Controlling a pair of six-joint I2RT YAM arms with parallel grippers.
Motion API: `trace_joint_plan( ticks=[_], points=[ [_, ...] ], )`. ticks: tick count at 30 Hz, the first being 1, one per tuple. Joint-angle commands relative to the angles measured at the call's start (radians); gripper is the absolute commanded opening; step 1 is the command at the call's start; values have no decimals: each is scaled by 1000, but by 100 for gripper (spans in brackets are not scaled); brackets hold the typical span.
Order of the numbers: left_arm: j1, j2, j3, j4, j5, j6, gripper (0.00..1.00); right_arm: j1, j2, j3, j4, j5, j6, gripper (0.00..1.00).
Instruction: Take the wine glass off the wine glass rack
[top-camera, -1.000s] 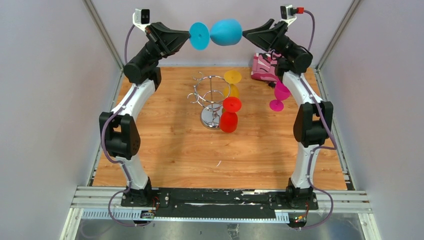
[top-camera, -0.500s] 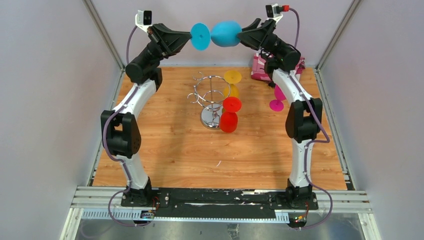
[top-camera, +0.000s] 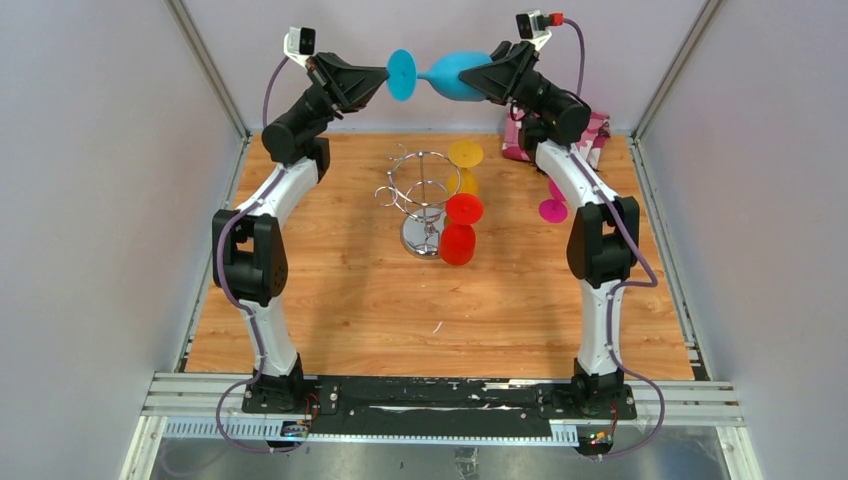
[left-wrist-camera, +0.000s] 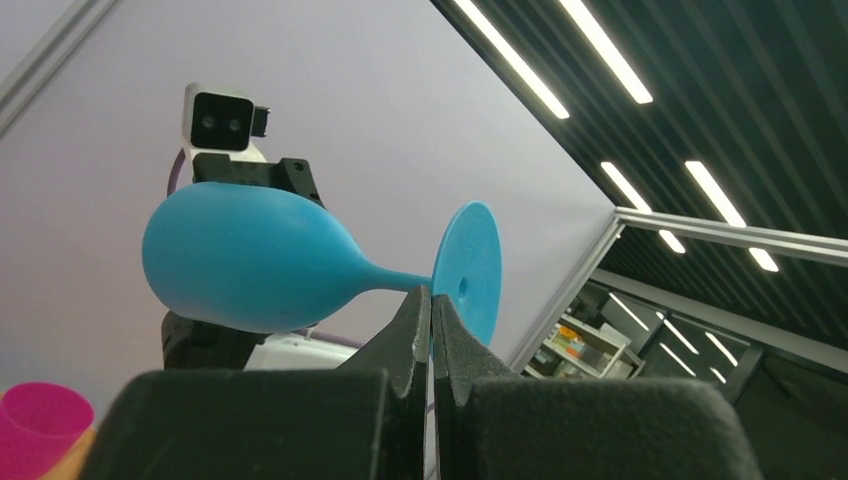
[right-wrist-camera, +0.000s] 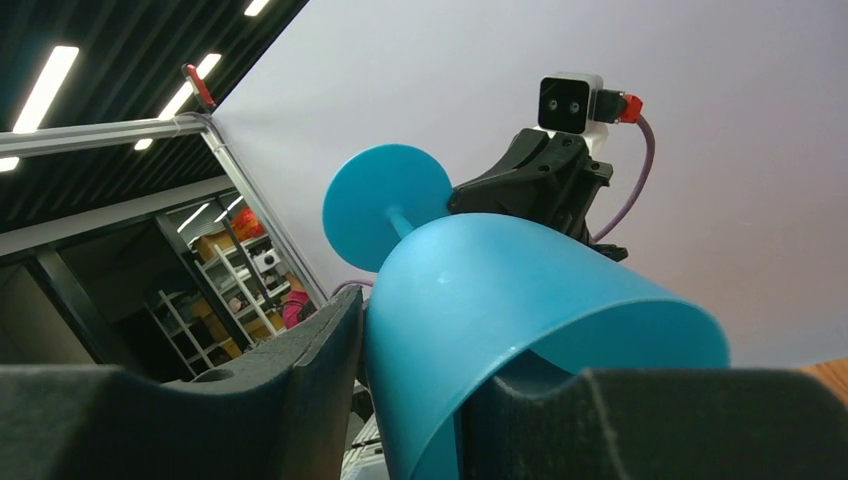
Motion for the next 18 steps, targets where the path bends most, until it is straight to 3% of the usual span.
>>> trace_joint_plan(
  ticks=[1,5,7,9,13,15,18],
  points=[
    [-2,-3,9,62,31,9,0,16,-71,-27,74,9,-12,37],
    [-2,-16,1,62,35,11,0,15,-78,-43,74,15,-10,25],
    [-2,-21,2,62,40,11,0,14,-82,-48,74,16,-6,13],
    [-2,-28,0,62,43,14,11,15,-93,-60,74,16,-5,2],
    [12,-27,-11,61,42,23,34,11,-149,-114,72,1,-28,0],
    [26,-22,-19,61,39,23,35,7,-197,-159,73,-10,-48,0],
    [46,-15,-30,61,36,34,23,0,-277,-234,72,-29,-83,0]
  ],
)
